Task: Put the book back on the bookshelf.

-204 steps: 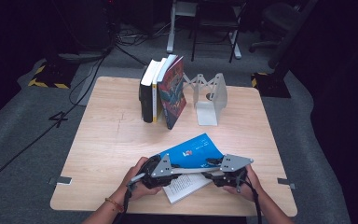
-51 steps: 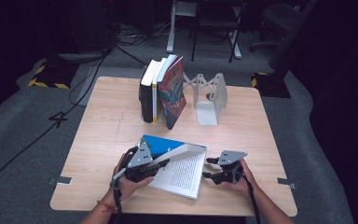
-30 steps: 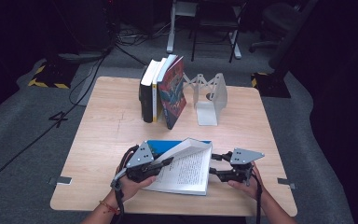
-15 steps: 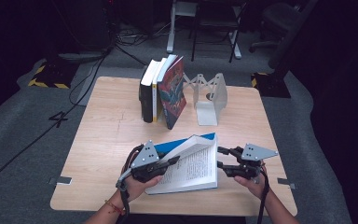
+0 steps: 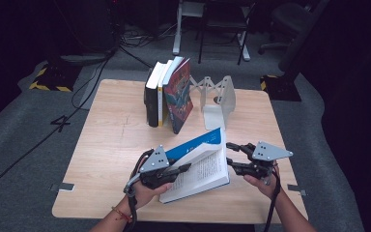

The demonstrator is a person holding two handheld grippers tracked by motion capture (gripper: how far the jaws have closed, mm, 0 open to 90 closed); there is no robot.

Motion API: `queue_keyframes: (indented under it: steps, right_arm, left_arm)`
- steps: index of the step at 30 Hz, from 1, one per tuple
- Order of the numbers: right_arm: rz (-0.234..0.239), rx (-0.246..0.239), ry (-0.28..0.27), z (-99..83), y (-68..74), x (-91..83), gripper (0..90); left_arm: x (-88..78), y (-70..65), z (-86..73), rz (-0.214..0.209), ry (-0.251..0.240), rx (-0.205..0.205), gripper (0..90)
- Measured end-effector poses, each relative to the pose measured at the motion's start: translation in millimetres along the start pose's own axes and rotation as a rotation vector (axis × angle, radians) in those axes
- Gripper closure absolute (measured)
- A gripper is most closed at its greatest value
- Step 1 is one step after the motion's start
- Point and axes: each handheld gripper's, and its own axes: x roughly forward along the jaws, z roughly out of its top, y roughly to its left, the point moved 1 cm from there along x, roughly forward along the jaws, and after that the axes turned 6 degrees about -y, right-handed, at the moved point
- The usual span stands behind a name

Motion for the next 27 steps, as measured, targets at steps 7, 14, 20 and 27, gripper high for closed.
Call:
queue_keyframes:
  steps: [7, 14, 20, 27]
  right_arm:
    - [0.020, -0.023, -0.020, 18.0, 8.7, 12.5, 50.5]
    - [0.031, -0.035, -0.024, 29.8, 16.9, 21.4, 50.5]
    - [0.048, -0.042, -0.027, 38.2, 22.7, 29.7, 50.4]
    - [0.089, -0.034, -0.030, 45.7, 32.3, 39.6, 50.6]
  left_arm:
    - [-16.7, -2.9, -2.9, 0.033, 0.008, 0.006, 76.6]
    - [-31.6, -4.2, -10.9, 0.102, -0.050, 0.018, 76.4]
    - [-41.3, -4.3, -16.4, 0.138, -0.070, 0.010, 76.2]
    - [-42.4, -9.3, -20.6, 0.186, -0.054, 0.017, 72.0]
